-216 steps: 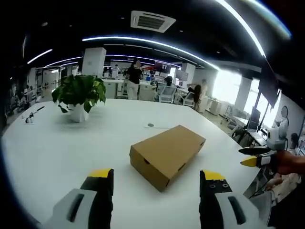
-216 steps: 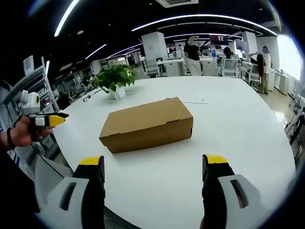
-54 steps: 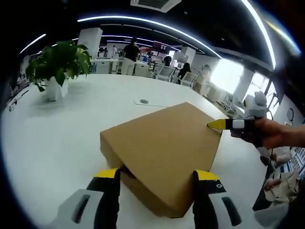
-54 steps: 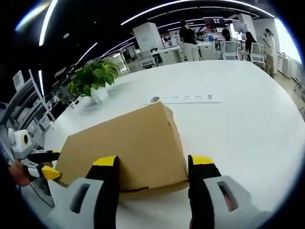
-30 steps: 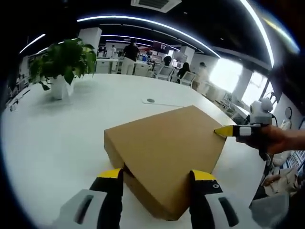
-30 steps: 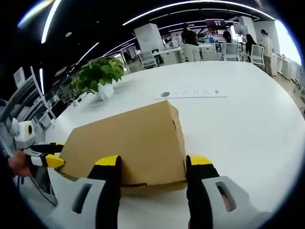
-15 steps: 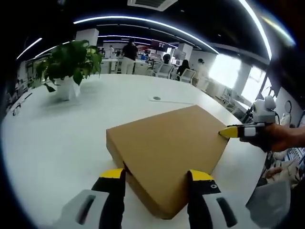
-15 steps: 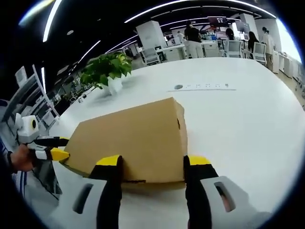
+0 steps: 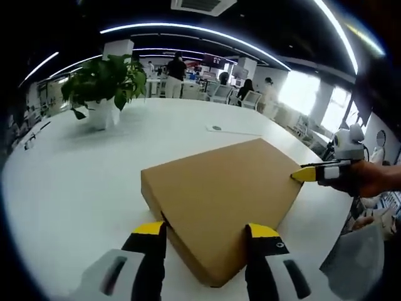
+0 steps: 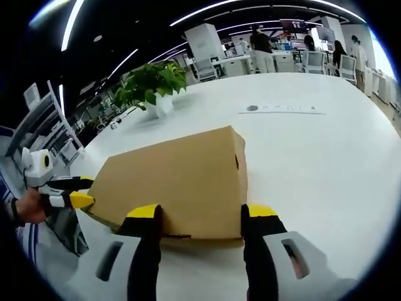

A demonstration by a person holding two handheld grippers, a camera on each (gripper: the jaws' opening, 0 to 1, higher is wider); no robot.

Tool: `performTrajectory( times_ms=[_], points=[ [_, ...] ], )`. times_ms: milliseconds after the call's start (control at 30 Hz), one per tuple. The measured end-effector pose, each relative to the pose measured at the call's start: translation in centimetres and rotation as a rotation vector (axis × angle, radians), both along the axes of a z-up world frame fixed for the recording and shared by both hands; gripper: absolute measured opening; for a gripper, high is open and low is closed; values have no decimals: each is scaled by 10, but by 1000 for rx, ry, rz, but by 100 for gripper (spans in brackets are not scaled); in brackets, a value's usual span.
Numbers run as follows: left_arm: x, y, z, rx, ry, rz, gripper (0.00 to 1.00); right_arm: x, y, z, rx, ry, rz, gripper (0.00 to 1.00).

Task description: Operate the shoe box by opening the lid, removing the specified soft item, and placing it in the target area until the item is outside and the box remains undamaged.

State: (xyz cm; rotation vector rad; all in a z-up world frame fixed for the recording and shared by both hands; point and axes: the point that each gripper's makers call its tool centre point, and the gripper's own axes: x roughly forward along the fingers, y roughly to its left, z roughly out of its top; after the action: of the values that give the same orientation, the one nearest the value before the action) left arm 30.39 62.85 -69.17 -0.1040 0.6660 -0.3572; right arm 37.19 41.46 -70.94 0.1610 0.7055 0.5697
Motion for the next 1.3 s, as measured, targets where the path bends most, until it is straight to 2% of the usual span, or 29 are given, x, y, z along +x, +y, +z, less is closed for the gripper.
performTrajectory(
  times_ms=[200,333,500,700,767,800,900,1067,1300],
  points=[
    [-4,-1,0,1,-8,-20,55,-2,1,0,-1,5,6,49],
    [-7,-2,3,-37,-14,-24,57,-3,1,1,1,10,30,49],
    [-14,-6,6,-44,-25,-60,59,-10,7,3,5,-8,113,59],
    [-18,-11,2,-26,-18,-92,65,-20,6,7,-14,-40,207,63],
    [-20,-13,1,-14,-18,-101,66,-23,6,7,-30,-49,231,63],
    [-20,-13,1,-9,-18,-106,66,-24,6,5,-72,-67,269,63],
    [-20,-12,0,1,-18,-108,65,-27,7,0,-143,-90,314,65],
    [-19,-9,-1,20,-23,-98,60,-21,2,-3,-205,-110,275,57],
    [-20,-9,-1,45,-19,-95,58,-23,3,-2,-217,-96,279,56]
  ],
)
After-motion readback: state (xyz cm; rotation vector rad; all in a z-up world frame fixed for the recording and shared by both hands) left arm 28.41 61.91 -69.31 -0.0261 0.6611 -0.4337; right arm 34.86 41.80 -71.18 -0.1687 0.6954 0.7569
